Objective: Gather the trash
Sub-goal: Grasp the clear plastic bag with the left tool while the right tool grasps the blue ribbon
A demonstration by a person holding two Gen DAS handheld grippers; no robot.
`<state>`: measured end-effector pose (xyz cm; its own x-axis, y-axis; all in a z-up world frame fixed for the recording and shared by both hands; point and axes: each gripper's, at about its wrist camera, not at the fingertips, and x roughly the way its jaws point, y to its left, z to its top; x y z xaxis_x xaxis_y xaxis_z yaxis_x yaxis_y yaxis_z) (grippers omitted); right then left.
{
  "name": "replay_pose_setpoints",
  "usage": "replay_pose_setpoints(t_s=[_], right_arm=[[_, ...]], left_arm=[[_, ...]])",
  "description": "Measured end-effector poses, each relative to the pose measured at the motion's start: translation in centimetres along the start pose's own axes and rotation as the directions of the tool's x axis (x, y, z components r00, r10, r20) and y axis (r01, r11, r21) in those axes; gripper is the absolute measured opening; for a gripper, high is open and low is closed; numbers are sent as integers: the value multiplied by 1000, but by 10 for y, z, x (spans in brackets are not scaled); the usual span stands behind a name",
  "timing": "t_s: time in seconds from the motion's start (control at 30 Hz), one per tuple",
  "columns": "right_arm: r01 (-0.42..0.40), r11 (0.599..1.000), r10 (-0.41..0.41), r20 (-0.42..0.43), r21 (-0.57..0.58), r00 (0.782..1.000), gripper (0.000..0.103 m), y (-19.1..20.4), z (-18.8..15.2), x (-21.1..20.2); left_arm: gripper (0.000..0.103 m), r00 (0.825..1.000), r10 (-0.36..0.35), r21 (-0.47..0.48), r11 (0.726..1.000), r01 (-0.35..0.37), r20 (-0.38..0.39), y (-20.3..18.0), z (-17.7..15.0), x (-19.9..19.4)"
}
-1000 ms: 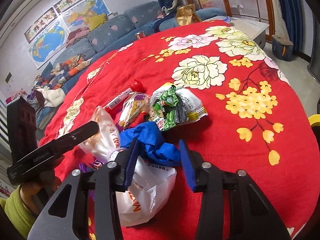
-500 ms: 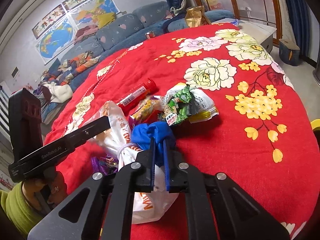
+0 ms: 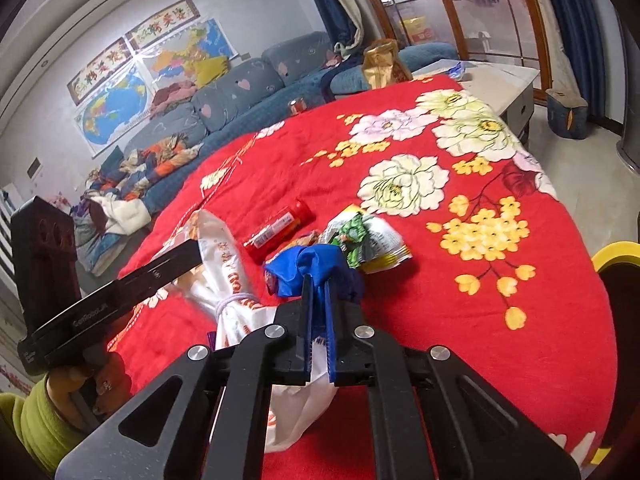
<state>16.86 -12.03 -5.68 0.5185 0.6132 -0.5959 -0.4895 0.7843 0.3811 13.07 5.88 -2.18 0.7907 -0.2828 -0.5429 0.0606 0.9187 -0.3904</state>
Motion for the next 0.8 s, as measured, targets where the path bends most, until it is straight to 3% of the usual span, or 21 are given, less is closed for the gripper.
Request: replay_pose_setpoints(t_s=[0.8], right_arm=[[50,996,-61,145,73,988,5,-39,10,-72]], left_arm=[[27,999,-40,162,986,35,31,-74,6,-9]])
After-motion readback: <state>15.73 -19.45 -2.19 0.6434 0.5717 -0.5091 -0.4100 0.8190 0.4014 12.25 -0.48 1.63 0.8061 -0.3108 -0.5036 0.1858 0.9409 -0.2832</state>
